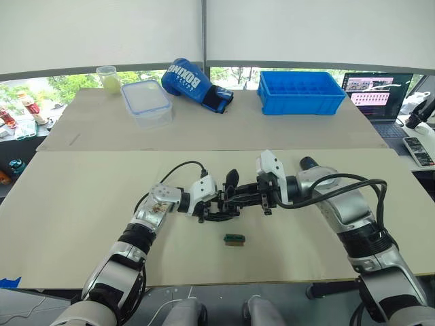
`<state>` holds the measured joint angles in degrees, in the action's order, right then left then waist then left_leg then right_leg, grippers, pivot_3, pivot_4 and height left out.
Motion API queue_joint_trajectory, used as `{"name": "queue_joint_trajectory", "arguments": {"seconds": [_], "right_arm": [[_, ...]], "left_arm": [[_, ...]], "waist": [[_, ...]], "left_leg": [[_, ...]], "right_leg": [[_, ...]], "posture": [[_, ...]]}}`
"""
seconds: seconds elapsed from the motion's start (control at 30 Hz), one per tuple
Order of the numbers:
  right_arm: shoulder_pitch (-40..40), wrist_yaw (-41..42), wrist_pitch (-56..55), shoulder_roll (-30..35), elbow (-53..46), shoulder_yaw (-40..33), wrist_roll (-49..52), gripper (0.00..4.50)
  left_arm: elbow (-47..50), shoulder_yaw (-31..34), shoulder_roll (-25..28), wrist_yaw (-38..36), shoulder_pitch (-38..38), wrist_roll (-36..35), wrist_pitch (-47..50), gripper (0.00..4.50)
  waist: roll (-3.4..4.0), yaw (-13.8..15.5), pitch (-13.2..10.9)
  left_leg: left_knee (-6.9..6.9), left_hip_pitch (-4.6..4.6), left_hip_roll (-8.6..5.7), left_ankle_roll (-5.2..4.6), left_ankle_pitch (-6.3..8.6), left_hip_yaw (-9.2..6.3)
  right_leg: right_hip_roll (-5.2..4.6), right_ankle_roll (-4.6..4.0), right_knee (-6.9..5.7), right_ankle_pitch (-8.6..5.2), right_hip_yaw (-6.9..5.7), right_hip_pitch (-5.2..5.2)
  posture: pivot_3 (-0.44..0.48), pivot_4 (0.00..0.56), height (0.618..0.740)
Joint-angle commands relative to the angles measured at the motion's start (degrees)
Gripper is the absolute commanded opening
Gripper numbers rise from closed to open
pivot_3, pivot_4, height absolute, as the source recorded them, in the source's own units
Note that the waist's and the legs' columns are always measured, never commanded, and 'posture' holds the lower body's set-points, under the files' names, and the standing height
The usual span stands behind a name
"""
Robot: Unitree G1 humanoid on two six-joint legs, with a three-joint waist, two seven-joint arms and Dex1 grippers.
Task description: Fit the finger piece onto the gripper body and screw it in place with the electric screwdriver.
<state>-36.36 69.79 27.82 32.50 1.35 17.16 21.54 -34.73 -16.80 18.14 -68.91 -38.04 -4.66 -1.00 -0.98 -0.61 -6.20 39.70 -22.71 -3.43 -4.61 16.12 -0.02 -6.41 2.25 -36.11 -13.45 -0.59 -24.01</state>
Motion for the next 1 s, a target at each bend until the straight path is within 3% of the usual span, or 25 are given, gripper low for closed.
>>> {"name": "queue_joint_trajectory", "arguments": {"seconds": [0.03,0.23,0.63,1.0], "right_arm": [[3.51,1.58,4.23,3.4,9.02,9.13,-8.76,0.32],[2.69,1.89,4.88,2.84,10.47,9.8,-8.84,0.32],[5.14,-1.39,11.85,4.43,4.34,7.67,-5.34,0.32],[2.76,1.82,10.2,4.23,8.1,10.04,-7.32,0.32]], "left_arm": [[2.2,2.46,1.26,-0.86,-0.08,-1.79,0.17,2.28],[3.35,2.51,1.55,-0.57,0.64,-1.87,0.65,2.28],[1.67,2.53,0.84,-0.22,-0.42,-1.67,-0.06,2.28],[1.92,2.92,1.36,-0.17,-0.47,-1.75,0.11,2.28]], "waist": [[-0.01,-0.01,0.01],[0.0,-0.04,0.04],[-0.01,0.04,0.06],[0.0,0.05,0.07]], "left_leg": [[0.0,0.0,0.0,0.0,0.0,0.0],[0.0,0.0,0.0,-0.02,0.02,0.0],[-0.02,0.0,0.02,-0.04,0.06,0.0],[-0.03,-0.01,0.02,-0.06,0.08,0.01]], "right_leg": [[0.0,0.0,0.0,0.0,0.0,0.01],[-0.01,0.0,0.01,0.0,0.01,0.0],[-0.03,-0.01,0.04,-0.01,0.02,0.01],[-0.04,-0.02,0.08,-0.01,0.02,0.02]], "posture": [[0.0,0.15,0.74],[0.0,0.15,0.74],[0.0,0.15,0.74],[0.0,0.15,0.74]]}}
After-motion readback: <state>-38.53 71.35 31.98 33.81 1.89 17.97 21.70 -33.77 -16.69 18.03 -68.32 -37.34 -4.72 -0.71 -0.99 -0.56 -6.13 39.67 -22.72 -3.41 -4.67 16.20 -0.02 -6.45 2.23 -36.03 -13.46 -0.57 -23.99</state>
